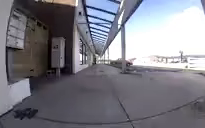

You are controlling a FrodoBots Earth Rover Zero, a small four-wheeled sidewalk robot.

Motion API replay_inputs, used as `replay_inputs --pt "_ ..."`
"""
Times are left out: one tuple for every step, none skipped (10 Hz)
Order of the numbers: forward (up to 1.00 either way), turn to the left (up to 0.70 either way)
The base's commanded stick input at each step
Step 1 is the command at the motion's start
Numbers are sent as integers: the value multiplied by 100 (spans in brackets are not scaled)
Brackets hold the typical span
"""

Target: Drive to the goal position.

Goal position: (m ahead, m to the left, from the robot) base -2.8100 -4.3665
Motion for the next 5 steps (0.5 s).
replay_inputs --pt "85 0" --pt "85 0" --pt "85 0" --pt "85 0" --pt "85 0"
